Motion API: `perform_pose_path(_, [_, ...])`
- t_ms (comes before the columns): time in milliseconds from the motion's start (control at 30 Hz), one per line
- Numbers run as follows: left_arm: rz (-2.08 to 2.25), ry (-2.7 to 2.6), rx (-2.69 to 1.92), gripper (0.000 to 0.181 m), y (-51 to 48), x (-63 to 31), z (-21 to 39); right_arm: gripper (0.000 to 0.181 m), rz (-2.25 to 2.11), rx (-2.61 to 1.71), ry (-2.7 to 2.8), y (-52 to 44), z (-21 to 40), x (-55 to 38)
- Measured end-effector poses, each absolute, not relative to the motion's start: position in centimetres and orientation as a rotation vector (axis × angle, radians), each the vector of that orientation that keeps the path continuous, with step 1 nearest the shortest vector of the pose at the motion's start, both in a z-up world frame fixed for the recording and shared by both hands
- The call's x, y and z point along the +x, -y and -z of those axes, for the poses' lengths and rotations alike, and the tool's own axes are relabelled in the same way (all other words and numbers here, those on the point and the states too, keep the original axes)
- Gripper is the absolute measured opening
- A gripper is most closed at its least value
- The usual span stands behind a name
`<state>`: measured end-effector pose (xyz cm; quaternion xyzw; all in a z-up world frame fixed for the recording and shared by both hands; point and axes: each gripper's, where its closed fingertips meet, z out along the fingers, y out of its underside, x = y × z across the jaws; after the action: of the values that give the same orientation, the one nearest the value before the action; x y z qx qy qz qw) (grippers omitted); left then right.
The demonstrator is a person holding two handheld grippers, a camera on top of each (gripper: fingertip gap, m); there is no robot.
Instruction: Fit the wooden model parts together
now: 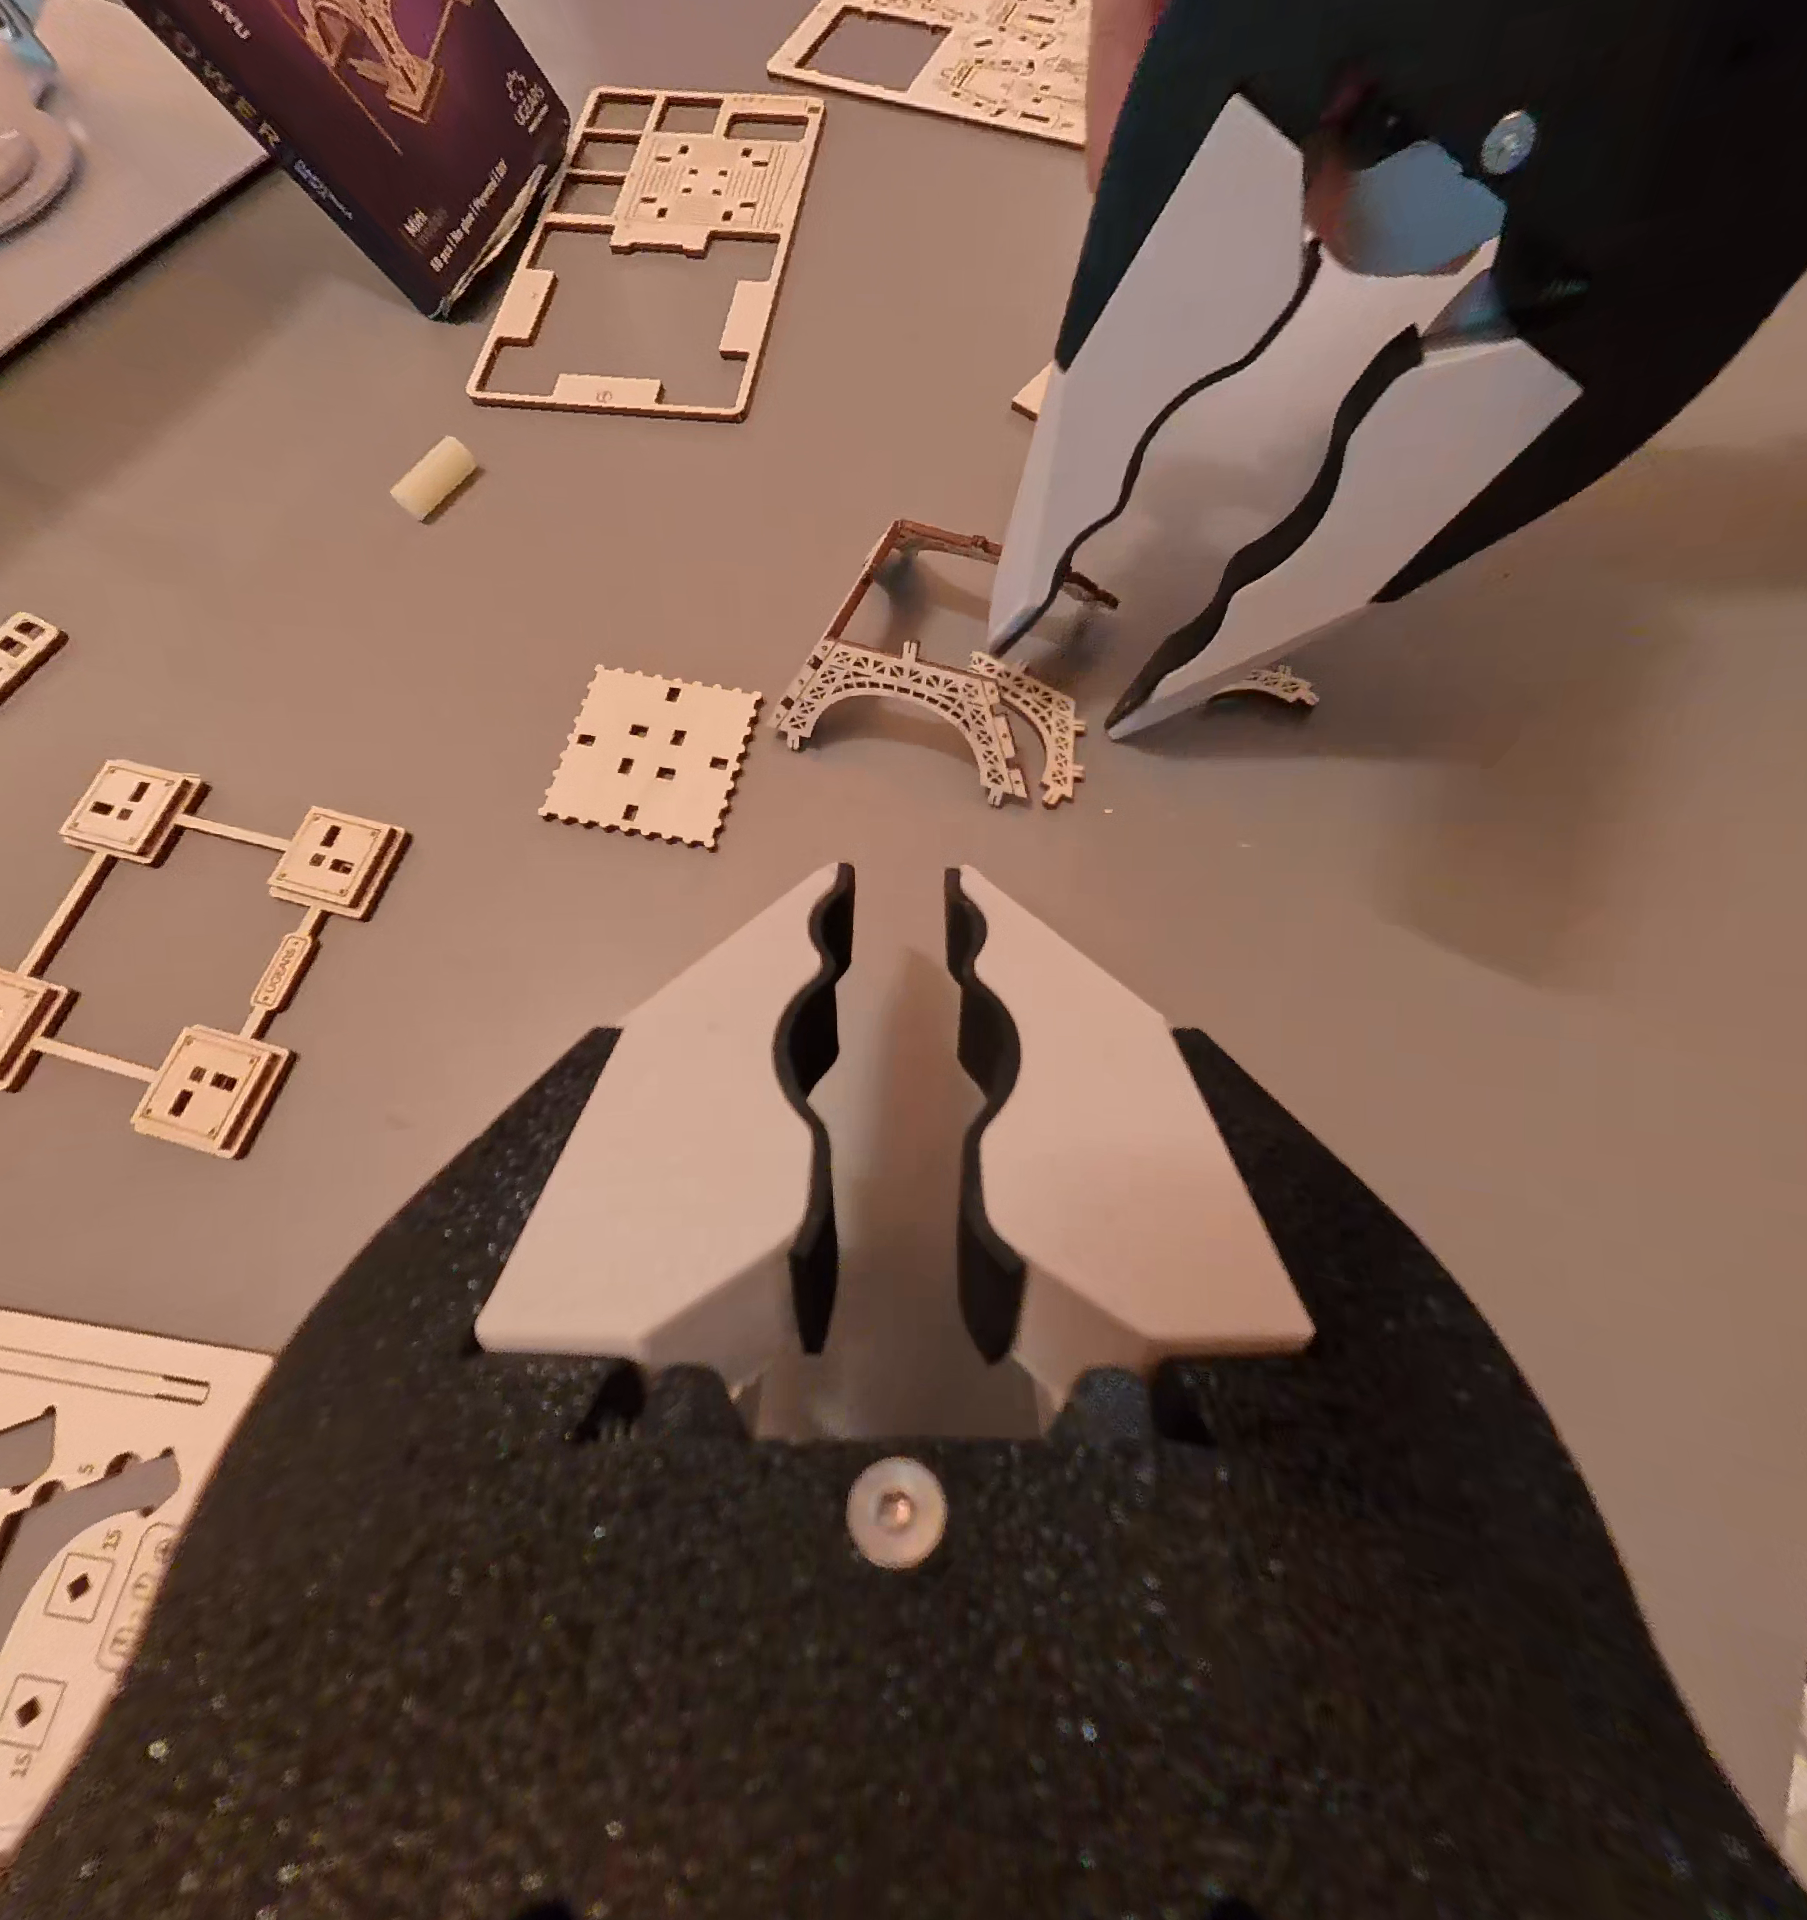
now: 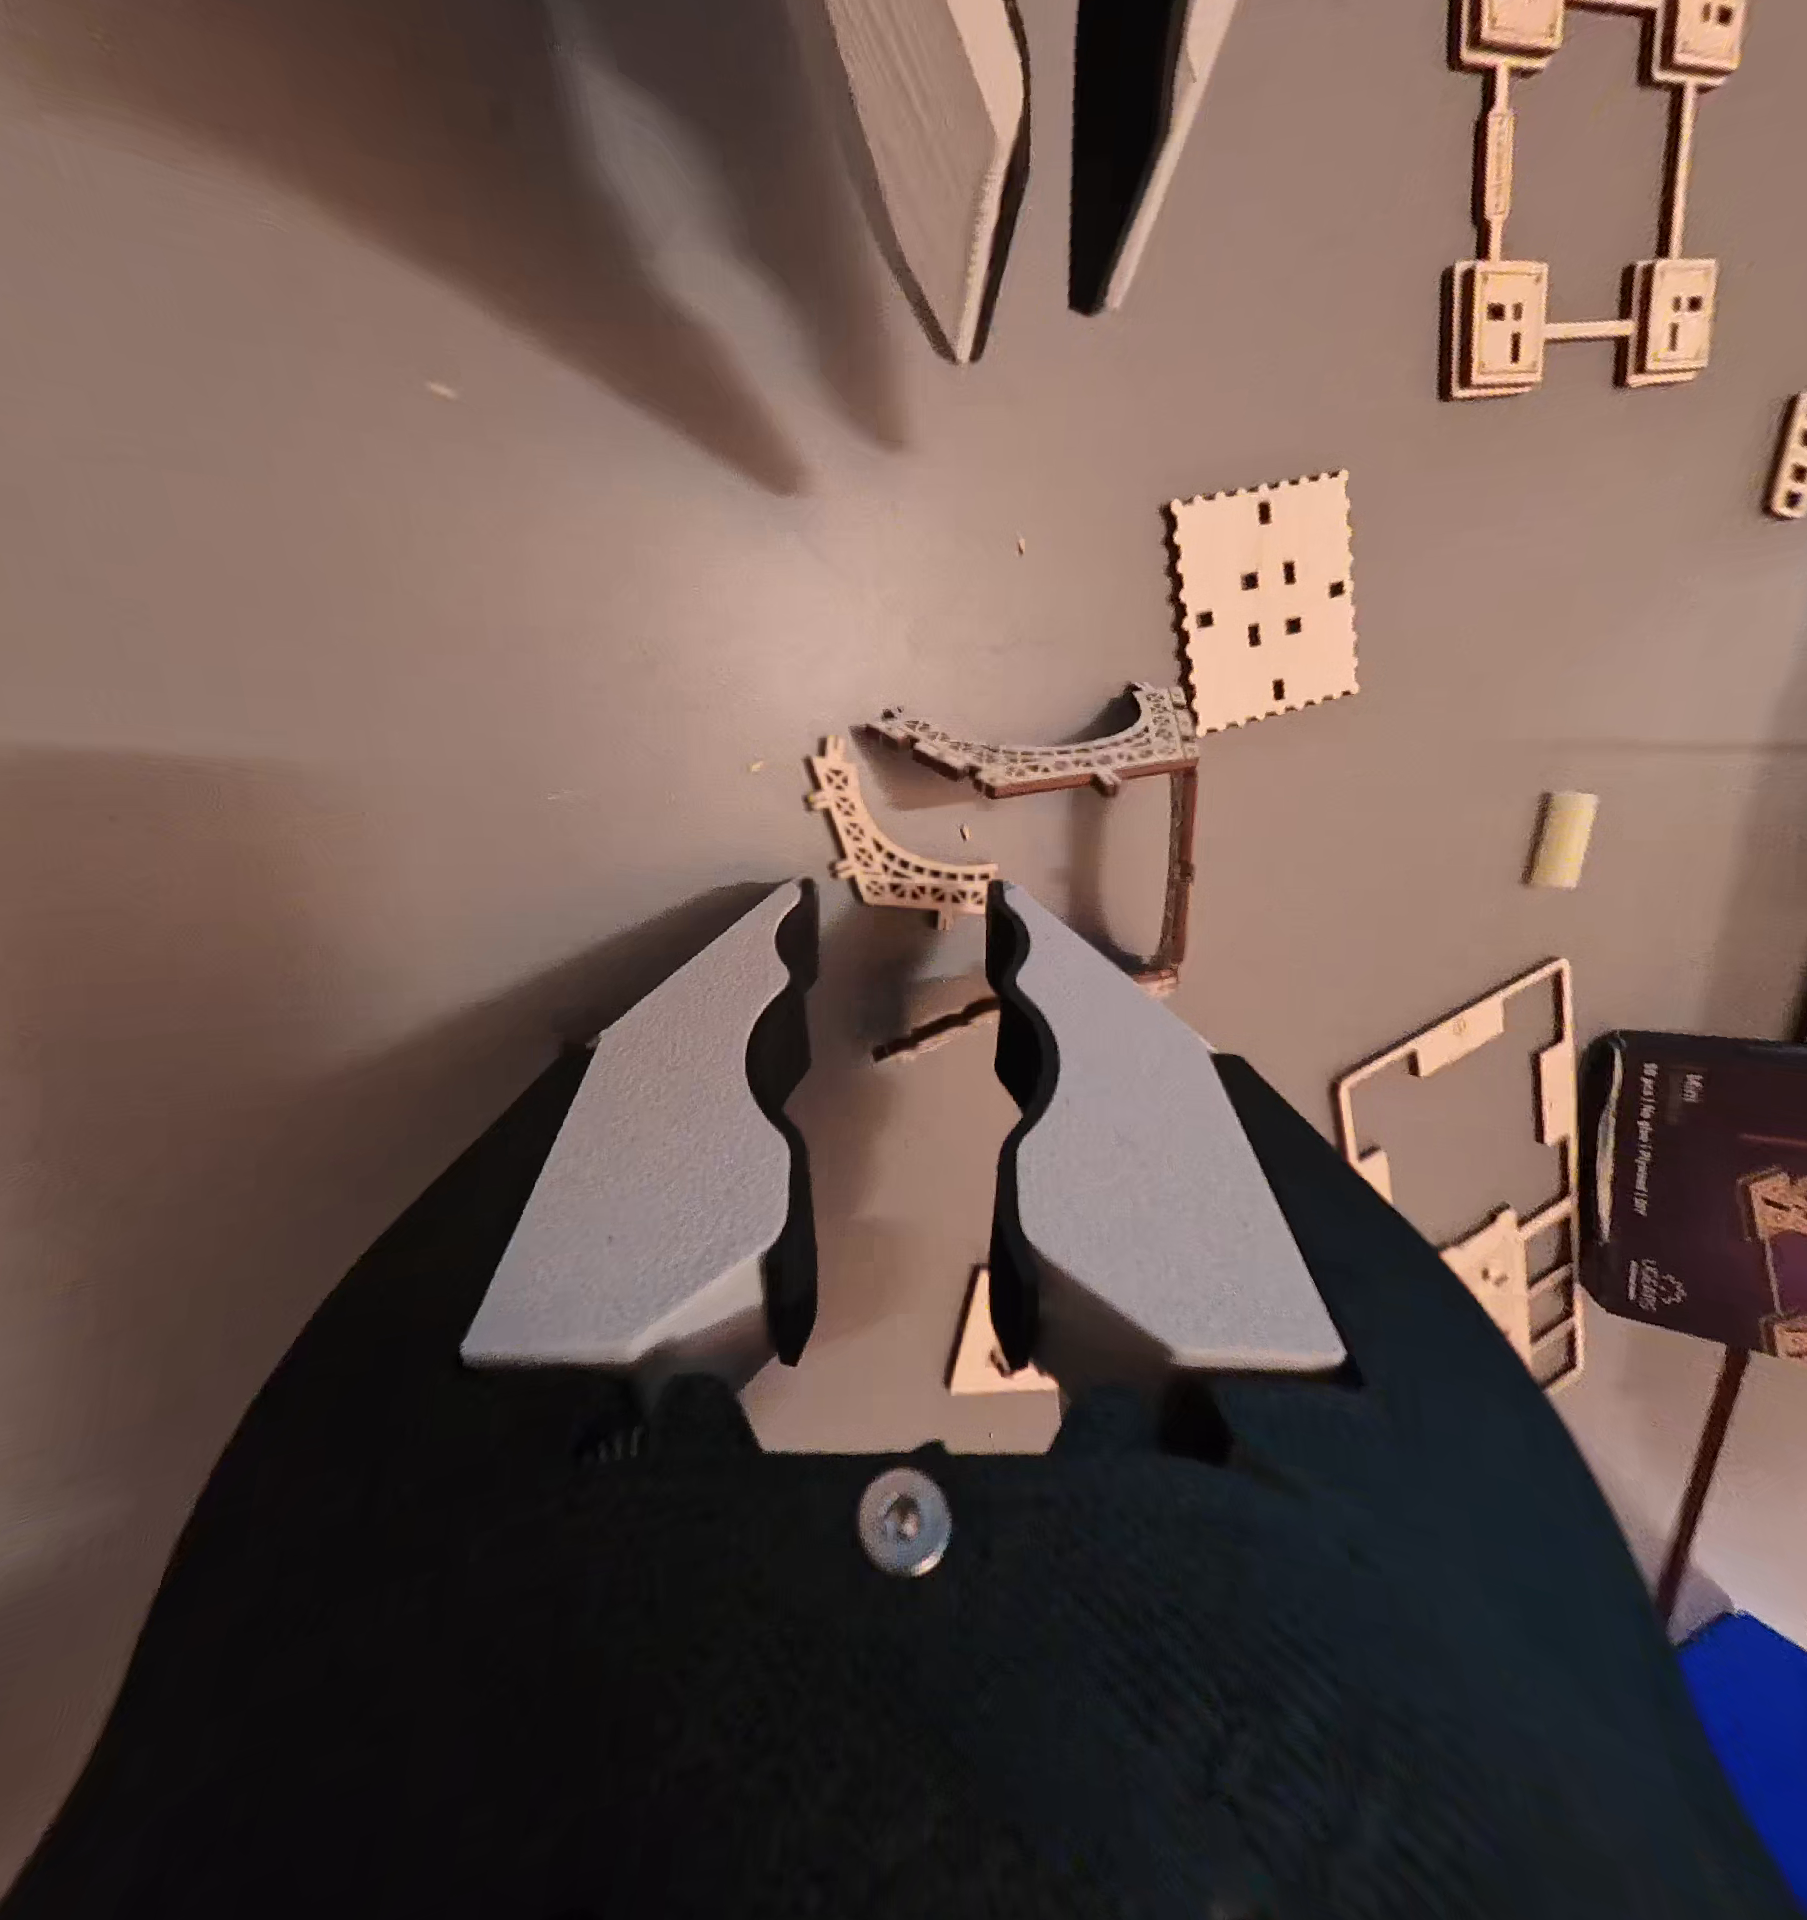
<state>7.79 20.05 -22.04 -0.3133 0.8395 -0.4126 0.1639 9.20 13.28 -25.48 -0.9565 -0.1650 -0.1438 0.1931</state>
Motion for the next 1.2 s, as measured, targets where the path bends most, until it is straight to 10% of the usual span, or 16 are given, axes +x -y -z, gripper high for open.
perform_pose_path(33, [1.189, -2.395, -0.896, 0.015, -20.1, 7.7, 22.0, 0.029, 0.362, -2.679, 0.465, -13.5, 25.6, 9.0])
perform_pose_path(500, [1.232, -2.414, -0.863, 0.015, -19.4, 7.4, 21.8, 0.000, 0.176, -2.737, 0.495, -13.3, 25.9, 8.2])
perform_pose_path(1200, [1.177, -2.456, -0.803, 0.015, -18.9, 7.1, 22.6, 0.013, 0.099, -2.722, 0.509, -13.8, 26.0, 7.8])
